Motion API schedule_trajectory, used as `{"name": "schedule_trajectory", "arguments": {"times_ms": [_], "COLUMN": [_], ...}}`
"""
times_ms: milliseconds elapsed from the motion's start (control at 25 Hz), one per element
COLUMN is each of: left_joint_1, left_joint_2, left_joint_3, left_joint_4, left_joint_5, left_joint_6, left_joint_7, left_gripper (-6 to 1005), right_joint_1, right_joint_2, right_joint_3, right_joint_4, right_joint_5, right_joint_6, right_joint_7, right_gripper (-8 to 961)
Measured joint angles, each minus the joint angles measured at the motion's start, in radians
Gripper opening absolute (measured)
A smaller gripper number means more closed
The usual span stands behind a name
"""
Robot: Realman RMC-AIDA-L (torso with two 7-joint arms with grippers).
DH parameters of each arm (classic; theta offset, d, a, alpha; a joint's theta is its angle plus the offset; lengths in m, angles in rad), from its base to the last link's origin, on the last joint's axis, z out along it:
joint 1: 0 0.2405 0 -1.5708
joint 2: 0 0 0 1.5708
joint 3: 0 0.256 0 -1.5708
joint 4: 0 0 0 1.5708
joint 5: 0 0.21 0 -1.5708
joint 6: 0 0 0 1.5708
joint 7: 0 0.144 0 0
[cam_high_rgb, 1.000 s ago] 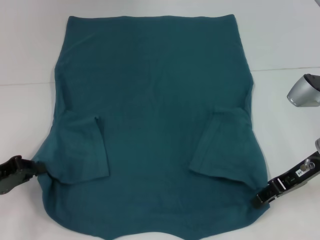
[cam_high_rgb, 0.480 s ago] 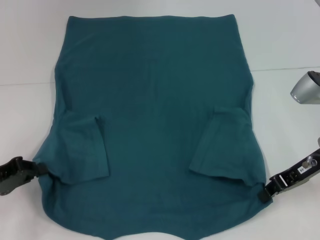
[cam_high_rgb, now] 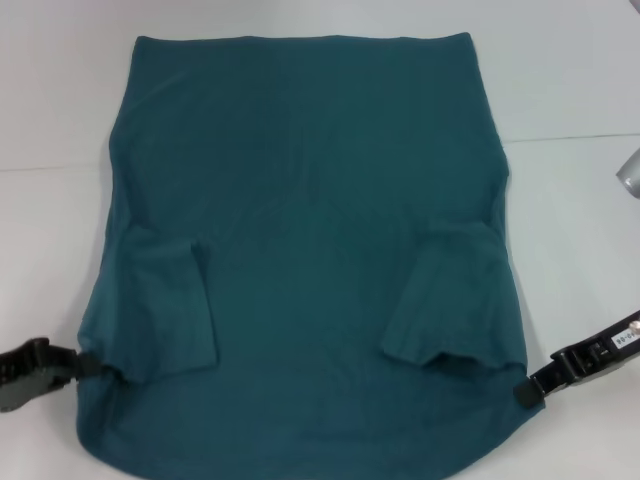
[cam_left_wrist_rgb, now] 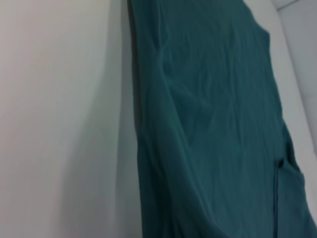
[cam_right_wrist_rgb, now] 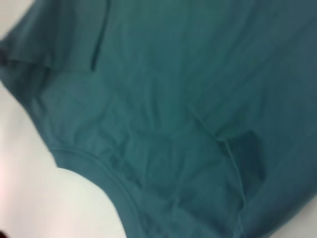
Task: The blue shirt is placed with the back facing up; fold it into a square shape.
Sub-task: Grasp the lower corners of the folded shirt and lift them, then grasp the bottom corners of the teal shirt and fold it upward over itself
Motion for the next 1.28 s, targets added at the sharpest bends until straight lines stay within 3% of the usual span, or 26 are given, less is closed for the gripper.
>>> {"name": "schedule_trajectory", "arguments": {"times_ms": [840, 1040, 1280], "left_joint_1": [0.116, 0.079, -0.020], "left_joint_2": [-0.016, 0.000, 0.039], "left_joint_3": [-0.002, -0.006, -0.011], "left_joint_4": [0.147, 0.130, 0.045], "left_joint_5": [0.093, 0.091, 0.033], "left_joint_6": [0.295, 0.325, 0.311], "left_joint_7": [0.019, 0.041, 0.020], "left_gripper": [0, 1, 1], "right_joint_1": [-0.108, -0.110, -0.091], "right_joint_2": [-0.013, -0.013, -0.038], "right_joint_3": [-0.003, 0.024, 0.085], "right_joint_4": [-0.073, -0.076, -0.074], "right_joint_5": [-0.010, 0.010, 0.113], "right_joint_6": [-0.216, -0.216, -0.177], "right_joint_7": [-0.021, -0.056, -0.087], "right_gripper": [43, 43, 42]}}
